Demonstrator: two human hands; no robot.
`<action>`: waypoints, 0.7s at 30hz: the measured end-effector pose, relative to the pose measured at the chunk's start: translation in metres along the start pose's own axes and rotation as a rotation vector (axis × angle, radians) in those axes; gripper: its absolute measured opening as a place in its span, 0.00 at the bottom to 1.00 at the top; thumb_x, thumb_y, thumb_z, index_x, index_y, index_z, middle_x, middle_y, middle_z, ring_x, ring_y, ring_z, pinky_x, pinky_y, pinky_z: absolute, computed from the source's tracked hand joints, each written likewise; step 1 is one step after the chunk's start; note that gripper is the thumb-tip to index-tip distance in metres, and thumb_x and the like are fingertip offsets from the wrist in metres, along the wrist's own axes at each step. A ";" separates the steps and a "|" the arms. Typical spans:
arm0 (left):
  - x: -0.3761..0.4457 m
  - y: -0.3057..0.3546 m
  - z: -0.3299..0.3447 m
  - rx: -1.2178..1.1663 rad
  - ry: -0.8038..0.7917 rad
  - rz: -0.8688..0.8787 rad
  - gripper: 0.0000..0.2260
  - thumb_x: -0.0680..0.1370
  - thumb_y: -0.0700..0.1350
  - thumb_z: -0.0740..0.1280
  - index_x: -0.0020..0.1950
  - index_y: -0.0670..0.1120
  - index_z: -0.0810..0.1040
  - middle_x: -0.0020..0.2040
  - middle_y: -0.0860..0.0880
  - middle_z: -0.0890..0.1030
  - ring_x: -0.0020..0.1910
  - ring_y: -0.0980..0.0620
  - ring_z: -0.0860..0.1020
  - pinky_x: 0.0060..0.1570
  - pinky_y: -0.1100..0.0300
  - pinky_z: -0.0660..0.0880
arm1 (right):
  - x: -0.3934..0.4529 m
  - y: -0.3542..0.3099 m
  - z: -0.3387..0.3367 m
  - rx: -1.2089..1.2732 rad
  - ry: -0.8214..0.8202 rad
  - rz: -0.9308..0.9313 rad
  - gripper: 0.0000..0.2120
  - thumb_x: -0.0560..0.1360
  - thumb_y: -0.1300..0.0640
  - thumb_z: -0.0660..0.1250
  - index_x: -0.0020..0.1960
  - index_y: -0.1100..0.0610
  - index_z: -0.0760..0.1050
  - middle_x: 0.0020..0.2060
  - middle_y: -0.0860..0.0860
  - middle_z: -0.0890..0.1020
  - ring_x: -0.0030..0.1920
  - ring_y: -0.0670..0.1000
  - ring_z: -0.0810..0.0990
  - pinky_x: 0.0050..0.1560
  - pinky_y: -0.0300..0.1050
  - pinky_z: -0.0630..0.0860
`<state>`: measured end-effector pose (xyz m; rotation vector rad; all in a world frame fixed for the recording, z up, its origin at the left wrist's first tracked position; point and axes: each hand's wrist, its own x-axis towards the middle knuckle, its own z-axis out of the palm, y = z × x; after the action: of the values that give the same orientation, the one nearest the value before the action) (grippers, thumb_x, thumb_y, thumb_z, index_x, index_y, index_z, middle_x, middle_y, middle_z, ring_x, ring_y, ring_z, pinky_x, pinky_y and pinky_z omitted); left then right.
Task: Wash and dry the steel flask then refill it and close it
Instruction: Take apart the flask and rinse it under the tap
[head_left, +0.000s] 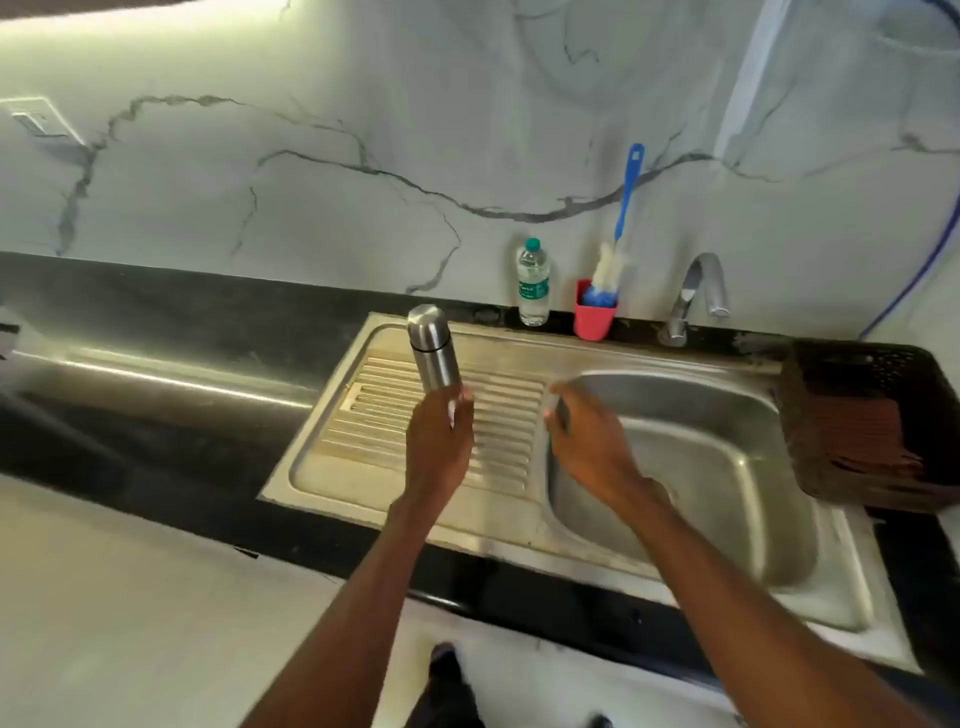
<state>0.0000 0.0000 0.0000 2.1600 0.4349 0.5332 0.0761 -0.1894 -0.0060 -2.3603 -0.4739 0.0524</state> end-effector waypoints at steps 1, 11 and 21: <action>-0.003 -0.006 -0.001 -0.031 0.003 -0.070 0.11 0.86 0.50 0.64 0.62 0.47 0.82 0.56 0.54 0.81 0.51 0.57 0.80 0.49 0.72 0.72 | -0.001 0.001 0.011 0.024 -0.045 0.022 0.20 0.82 0.52 0.65 0.73 0.54 0.73 0.66 0.55 0.80 0.63 0.58 0.79 0.65 0.50 0.74; 0.033 -0.087 -0.009 -0.280 0.147 -0.347 0.14 0.86 0.53 0.63 0.63 0.47 0.82 0.57 0.51 0.84 0.59 0.52 0.81 0.61 0.50 0.77 | 0.039 -0.037 0.097 0.184 -0.167 0.260 0.25 0.82 0.52 0.67 0.78 0.52 0.67 0.76 0.50 0.72 0.73 0.53 0.73 0.72 0.46 0.69; 0.126 -0.087 -0.041 -0.364 -0.099 -0.124 0.30 0.77 0.64 0.70 0.77 0.54 0.71 0.74 0.57 0.75 0.72 0.59 0.73 0.70 0.52 0.74 | 0.109 -0.089 0.142 0.391 -0.167 0.270 0.49 0.70 0.43 0.80 0.82 0.46 0.55 0.77 0.49 0.70 0.73 0.52 0.72 0.67 0.48 0.73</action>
<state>0.0756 0.1380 -0.0202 1.7891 0.3821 0.3997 0.1246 0.0010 -0.0421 -2.0253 -0.1963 0.4311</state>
